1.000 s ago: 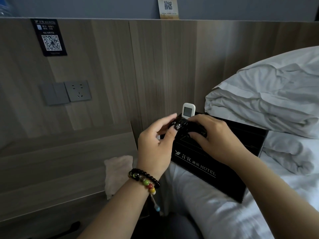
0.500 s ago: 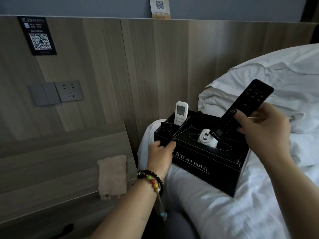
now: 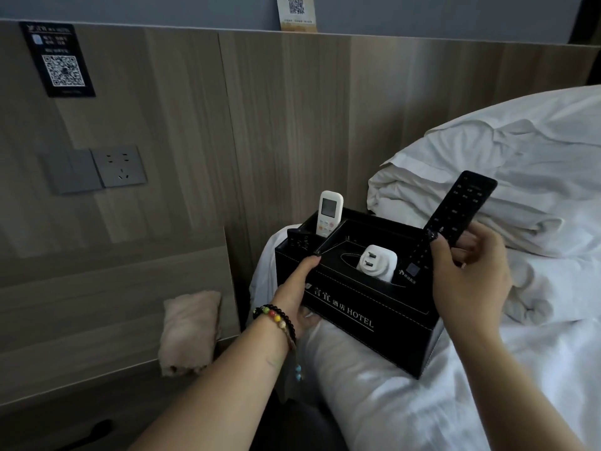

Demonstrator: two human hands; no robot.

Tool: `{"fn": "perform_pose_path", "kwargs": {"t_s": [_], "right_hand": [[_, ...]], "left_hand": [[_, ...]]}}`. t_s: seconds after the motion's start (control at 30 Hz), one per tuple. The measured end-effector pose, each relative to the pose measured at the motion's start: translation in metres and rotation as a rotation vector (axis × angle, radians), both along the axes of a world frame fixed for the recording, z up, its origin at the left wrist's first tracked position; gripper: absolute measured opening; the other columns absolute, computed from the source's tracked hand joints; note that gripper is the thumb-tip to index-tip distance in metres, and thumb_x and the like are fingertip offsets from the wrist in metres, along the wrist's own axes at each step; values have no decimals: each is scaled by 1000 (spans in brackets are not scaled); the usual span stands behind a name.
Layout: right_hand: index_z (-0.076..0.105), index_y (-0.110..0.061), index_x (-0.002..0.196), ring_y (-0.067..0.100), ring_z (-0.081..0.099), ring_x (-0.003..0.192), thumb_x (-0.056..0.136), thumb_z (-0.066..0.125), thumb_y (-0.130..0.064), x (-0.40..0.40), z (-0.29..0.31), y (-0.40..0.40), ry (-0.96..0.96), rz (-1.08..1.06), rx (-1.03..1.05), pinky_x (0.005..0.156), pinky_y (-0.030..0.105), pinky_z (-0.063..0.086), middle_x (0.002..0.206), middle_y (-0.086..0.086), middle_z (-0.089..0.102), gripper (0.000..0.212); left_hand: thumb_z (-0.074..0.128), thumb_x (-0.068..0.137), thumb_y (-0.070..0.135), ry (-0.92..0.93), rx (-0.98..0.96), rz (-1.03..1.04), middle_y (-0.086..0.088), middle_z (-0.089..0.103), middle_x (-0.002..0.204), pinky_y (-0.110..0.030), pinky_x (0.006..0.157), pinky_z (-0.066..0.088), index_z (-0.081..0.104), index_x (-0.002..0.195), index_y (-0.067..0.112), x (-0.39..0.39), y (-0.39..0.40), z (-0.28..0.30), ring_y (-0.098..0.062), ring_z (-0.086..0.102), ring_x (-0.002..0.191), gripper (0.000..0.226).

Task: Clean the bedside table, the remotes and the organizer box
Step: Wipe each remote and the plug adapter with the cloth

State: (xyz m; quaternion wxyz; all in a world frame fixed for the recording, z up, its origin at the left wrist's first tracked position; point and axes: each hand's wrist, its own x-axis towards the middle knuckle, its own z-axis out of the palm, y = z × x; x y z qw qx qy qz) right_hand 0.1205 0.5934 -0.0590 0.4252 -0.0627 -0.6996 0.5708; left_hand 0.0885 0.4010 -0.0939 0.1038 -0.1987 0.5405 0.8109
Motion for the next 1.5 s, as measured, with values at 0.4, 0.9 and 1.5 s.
{"fn": "perform_pose_path", "kwargs": {"t_s": [0.4, 0.9, 1.5], "right_hand": [[65, -24, 110, 1, 58, 80, 84, 71, -22, 3, -14, 4, -6, 159, 15, 81, 22, 47, 83, -20, 65, 26], [64, -22, 112, 24, 69, 95, 85, 65, -19, 54, 56, -60, 145, 401, -244, 86, 47, 57, 97, 1, 72, 28], [59, -8, 116, 25, 67, 101, 91, 59, -3, 64, 58, -321, -85, 1021, -544, 89, 38, 55, 109, 13, 69, 26]], "left_hand": [[70, 74, 42, 40, 47, 79, -9, 71, 95, -45, 88, 56, 69, 103, 14, 39, 2, -12, -26, 66, 93, 40], [75, 62, 49, 183, -104, 217, -4, 69, 86, -51, 80, 58, 68, 102, 16, 108, -68, 79, -23, 69, 85, 52], [75, 70, 43, 180, 20, 882, -7, 69, 106, -49, 85, 55, 62, 102, 17, 225, -285, 65, -25, 66, 97, 43]]}}
